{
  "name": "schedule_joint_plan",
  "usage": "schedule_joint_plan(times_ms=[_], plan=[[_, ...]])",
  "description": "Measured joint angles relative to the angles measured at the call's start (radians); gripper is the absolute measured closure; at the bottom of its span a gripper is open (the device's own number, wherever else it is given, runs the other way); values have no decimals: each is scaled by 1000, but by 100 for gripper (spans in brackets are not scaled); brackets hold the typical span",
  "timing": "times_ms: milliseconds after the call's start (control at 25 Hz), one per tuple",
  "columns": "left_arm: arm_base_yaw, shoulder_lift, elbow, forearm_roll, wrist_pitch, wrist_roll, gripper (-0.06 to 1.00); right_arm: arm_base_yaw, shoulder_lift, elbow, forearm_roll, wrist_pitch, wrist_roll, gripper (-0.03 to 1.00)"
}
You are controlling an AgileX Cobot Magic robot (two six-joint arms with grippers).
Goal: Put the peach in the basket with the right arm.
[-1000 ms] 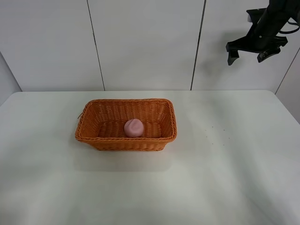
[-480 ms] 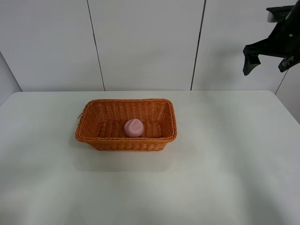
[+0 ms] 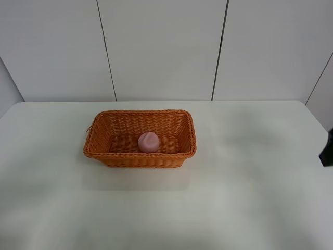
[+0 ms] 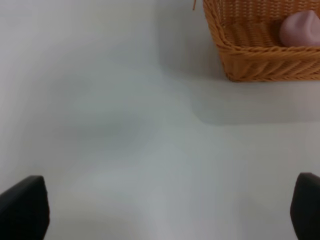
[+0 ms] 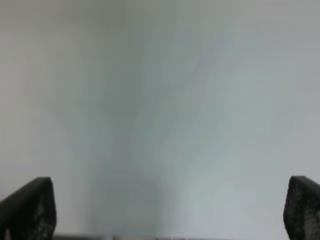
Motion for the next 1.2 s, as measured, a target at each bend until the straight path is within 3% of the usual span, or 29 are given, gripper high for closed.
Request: schedule_joint_plan(times_ms=[280, 480, 1200], plan=[[0, 0, 0, 0, 0, 0, -5, 0, -461, 298, 35, -141, 0, 27], [0, 0, 0, 0, 0, 0, -5, 0, -671, 363, 35, -158, 0, 27], [0, 0, 0, 0, 0, 0, -5, 50, -779, 365, 29, -163, 19, 27]])
